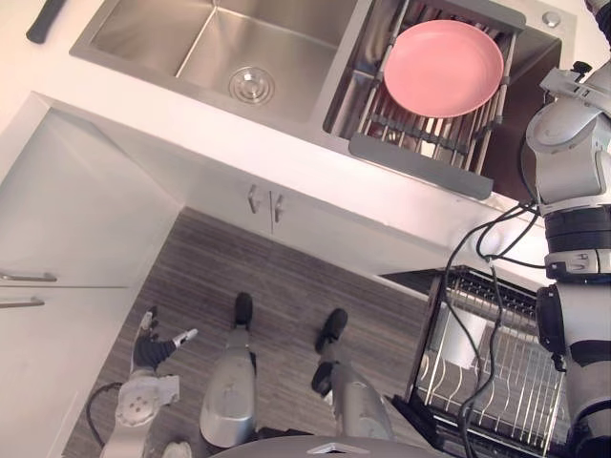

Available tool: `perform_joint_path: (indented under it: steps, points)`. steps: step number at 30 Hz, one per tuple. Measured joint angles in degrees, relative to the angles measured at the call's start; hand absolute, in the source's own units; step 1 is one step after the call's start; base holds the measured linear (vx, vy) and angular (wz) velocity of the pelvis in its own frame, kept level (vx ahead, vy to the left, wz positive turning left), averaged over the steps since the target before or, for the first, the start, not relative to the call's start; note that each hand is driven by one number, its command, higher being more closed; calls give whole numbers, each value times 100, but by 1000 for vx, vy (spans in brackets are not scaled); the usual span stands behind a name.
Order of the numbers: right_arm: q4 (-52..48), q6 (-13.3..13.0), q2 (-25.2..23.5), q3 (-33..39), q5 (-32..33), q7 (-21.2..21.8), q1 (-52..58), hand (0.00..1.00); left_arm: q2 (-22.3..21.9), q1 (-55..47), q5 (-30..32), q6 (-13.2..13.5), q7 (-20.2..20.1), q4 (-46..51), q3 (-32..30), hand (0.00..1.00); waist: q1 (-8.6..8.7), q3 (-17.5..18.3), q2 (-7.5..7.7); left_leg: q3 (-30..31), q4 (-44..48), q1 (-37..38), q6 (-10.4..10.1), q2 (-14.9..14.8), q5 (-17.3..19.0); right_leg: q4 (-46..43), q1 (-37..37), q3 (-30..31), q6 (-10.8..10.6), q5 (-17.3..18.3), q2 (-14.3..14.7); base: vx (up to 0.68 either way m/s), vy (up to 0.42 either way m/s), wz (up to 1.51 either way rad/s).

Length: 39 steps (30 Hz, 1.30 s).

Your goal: Walk over to the sink, pick up the cup, carry it to the dishwasher, place the cup inside the dishwasher, then close the dishwasher door

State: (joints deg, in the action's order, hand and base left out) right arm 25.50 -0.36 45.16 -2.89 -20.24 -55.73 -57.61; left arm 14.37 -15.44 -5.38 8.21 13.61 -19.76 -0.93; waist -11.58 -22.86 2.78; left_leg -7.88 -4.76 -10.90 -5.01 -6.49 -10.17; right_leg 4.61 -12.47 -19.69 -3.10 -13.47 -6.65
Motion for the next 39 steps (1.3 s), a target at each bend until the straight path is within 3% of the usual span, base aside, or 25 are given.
perform_joint_path:
  steps: [4, 8, 12, 20, 24, 31, 39]
  points:
    - [2, -103, -188, 218, 414, 197, -1, 0, -13, -10, 1, 84, 25, -184, -2, 0, 23, 35, 2, -1, -4, 7, -28, -1, 9, 0, 0, -1, 9, 10, 0, -8, 0, 0]
    - [6, -53, -213, -13, -189, 1232, 6, 0, -50, -43, 8, 142, -11, -213, -20, 0, 72, 156, 28, 7, -6, 10, -30, -3, 13, 1, 7, -12, 10, 12, 1, 0, 0, 0]
    - [3, -154, -117, -690, -701, 2122, 212, 0, -46, -204, 9, 155, -35, -209, -33, 0, 150, 287, 168, 1, -6, 85, -31, -5, 57, 1, 76, -15, 9, 49, 1, 34, 2, -1]
    - [119, -274, 214, -1311, -603, 3767, 435, 0, 37, -234, 8, 143, -145, -181, -149, 0, 146, 367, 291, 22, -6, 234, -51, -4, 77, 0, 246, -66, 11, 93, -3, 5, 0, 0]
    - [397, -283, 330, -1526, -603, 4294, 538, 0, 39, -234, 11, 141, -164, -169, -158, 0, 116, 408, 356, 27, -6, 225, -41, -5, 97, 0, 243, -73, 11, 95, -3, 1, 0, 1]
    - [850, -296, 387, -1851, -604, 4990, 544, 0, 48, -227, 124, 143, -194, -177, -364, 0, 81, 388, 435, 28, -6, 204, -41, -9, 92, 1, 220, -66, 11, 94, 0, 0, 0, 0]
    - [1235, -295, 384, -2012, -685, 5006, 530, 0, 148, -65, 127, 181, -197, -307, -398, 0, -46, 321, 531, 9, -4, 31, -76, -8, 49, 0, 26, -21, -3, 68, 0, 0, 0, 0]
